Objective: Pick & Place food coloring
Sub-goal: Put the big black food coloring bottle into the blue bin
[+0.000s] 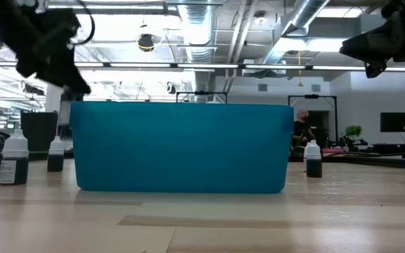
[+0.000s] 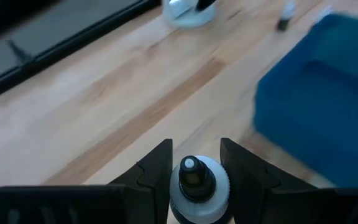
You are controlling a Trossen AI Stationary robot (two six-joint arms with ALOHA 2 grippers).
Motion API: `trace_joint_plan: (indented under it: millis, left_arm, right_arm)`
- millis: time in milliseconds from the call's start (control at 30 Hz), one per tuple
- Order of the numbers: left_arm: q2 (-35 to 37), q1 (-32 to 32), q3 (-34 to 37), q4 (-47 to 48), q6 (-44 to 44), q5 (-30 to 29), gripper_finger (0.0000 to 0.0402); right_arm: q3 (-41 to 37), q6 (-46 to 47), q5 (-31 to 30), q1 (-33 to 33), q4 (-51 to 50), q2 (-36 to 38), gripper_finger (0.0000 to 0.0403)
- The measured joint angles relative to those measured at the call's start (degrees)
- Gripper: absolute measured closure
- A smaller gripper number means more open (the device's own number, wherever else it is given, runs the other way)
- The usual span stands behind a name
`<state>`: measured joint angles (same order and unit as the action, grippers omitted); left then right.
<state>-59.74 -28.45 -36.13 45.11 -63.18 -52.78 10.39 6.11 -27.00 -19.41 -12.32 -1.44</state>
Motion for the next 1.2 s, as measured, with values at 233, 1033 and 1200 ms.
trace_joint_plan:
  millis: [233,1033,1200]
  left_arm:
    - [2.04,1.65,-8.96,3.95,8.29,-0.48,0.0295]
    - [2.01,5.49,-24.97,5.1,25.7,-1.65,0.0295]
    - [2.01,5.46,-24.93,4.68,24.53,1.19,0.0295]
  right_arm:
    - [0.0,0.0,0.02,0.01,0.01,0.01,0.0344]
    - [0.0,-0.02,0.02,-0.01,0.01,0.0,0.0344]
    - [0.0,-0.03,0.02,-0.01,-0.02,0.01,0.0344]
